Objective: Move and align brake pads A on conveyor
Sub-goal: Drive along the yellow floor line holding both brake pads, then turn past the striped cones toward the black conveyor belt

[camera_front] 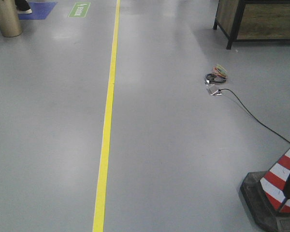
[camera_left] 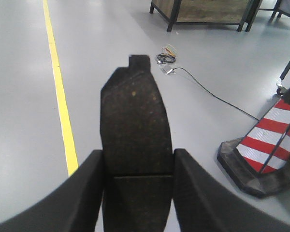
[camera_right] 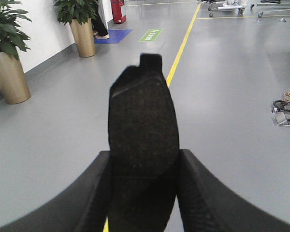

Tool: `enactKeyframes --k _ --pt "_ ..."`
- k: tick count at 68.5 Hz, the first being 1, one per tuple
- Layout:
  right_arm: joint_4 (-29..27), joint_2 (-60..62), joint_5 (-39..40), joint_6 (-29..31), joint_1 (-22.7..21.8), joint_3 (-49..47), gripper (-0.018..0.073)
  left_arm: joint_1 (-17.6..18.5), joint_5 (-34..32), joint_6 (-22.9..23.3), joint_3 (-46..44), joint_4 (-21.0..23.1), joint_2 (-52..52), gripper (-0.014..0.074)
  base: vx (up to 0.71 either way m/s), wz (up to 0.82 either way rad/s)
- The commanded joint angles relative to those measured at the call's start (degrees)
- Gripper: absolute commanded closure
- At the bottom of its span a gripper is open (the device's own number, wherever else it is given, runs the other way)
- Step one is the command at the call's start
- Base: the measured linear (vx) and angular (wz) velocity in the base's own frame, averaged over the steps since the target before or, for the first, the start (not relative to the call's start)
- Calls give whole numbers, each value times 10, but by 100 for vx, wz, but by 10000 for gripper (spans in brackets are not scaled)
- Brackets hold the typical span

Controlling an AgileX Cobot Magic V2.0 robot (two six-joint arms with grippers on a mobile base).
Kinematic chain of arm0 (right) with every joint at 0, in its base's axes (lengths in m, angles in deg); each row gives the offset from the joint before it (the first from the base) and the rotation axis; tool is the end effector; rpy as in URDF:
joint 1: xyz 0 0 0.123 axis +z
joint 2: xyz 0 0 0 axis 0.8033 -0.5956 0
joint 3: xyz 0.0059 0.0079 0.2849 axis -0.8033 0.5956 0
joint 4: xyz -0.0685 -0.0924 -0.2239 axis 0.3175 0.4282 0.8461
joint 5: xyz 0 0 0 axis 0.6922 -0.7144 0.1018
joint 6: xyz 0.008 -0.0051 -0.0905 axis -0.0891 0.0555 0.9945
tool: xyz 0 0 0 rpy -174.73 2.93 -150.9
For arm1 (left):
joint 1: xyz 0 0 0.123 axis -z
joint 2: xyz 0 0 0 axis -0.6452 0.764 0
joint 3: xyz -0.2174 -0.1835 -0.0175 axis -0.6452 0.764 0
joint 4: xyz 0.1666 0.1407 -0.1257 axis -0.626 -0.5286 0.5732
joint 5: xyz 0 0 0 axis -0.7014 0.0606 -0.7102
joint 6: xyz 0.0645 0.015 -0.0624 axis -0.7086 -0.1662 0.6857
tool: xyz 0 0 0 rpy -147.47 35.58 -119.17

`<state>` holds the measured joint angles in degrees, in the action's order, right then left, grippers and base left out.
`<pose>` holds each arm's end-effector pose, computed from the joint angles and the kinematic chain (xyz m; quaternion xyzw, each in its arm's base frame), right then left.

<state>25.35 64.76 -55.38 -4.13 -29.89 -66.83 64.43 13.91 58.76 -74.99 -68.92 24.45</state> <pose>0.0757 0.0237 0.2968 -0.0894 0.7727 0.1249 0.6159 0.0529 -0.0147 0.2816 0.0674 0.8180 -0.1379 0.5544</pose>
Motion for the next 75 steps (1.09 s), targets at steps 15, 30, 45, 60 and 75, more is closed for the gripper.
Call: enactKeyframes --k 15,30,45,60,75 --pt "8 -3 56 2 -2 -18 564 2 -52 1 -15 -4 7 603 39 -11" --pt "8 -3 56 2 -2 -18 564 2 -52 1 -15 -4 7 603 33 -28" --pt "8 -3 56 2 -2 -18 564 2 -52 1 -15 -4 7 603 26 -61" --pt "8 -3 56 2 -2 -18 564 2 -52 1 -15 -4 7 603 20 -86" --pt "8 -3 56 2 -2 -18 564 2 -52 1 -15 -4 6 603 17 -90"
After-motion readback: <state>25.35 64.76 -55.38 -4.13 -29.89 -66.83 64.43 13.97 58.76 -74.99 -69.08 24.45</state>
